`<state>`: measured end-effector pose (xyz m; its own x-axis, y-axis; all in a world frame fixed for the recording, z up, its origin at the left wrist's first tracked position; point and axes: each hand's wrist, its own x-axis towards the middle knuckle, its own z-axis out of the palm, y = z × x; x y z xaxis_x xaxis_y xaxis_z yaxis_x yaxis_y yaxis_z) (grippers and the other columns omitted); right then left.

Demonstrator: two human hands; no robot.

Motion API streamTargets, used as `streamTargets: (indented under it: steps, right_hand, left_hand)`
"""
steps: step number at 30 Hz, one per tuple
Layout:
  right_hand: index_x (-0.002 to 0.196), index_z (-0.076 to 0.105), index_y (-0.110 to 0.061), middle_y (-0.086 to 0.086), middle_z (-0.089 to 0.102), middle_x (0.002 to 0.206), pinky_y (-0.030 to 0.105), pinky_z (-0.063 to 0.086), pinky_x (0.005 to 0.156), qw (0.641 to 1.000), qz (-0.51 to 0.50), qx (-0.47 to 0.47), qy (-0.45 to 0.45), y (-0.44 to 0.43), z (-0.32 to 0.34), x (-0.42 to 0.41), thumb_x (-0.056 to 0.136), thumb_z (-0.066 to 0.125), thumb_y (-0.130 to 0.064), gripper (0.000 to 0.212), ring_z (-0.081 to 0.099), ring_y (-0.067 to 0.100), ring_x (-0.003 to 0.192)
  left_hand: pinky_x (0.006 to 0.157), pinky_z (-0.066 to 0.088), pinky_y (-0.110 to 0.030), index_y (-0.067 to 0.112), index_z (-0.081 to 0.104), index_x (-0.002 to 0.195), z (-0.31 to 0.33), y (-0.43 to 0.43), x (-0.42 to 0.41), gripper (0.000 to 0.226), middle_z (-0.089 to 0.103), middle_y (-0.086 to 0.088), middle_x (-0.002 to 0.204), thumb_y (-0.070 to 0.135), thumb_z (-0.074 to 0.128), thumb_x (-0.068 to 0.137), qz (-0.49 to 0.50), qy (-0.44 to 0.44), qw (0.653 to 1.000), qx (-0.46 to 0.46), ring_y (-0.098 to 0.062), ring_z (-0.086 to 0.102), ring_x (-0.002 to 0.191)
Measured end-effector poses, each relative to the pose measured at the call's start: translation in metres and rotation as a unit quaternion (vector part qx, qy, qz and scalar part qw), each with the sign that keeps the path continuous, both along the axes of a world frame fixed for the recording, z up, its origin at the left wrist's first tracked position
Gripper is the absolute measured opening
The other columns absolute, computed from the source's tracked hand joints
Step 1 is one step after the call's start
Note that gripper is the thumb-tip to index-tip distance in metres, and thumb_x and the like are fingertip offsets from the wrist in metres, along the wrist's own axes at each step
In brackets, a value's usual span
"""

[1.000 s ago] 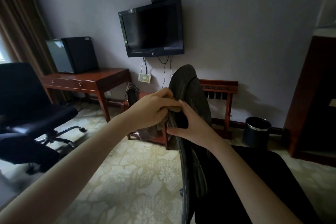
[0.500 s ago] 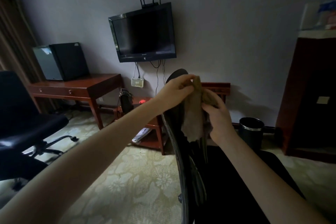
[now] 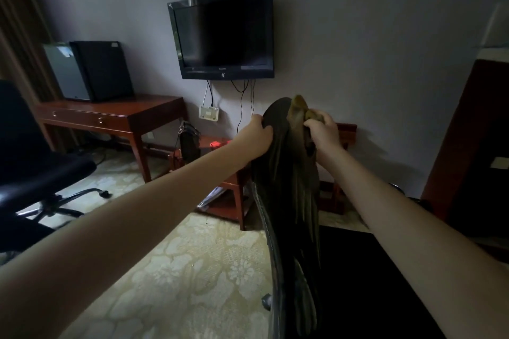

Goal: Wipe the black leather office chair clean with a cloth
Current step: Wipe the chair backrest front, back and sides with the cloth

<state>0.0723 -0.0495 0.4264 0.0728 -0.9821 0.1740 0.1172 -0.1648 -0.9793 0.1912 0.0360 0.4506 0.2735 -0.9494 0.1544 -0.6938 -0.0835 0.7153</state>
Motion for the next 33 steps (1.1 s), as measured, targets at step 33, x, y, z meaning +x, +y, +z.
streamTargets:
  steps: [33]
  right_hand:
    - [0.121,0.060,-0.017,-0.009,0.050,0.109,0.015,0.041,0.096,0.951,0.092,-0.269,0.120,0.118,-0.066,0.005,0.089,0.054,0.002,0.037,0.052,0.007,0.106]
  left_hand:
    - [0.072,0.042,-0.024,0.011,0.043,0.129,-0.005,0.000,0.005,0.037,0.048,-0.006,0.113,0.012,0.022,0.099,0.032,0.215,0.975,-0.045,-0.012,0.046,0.090]
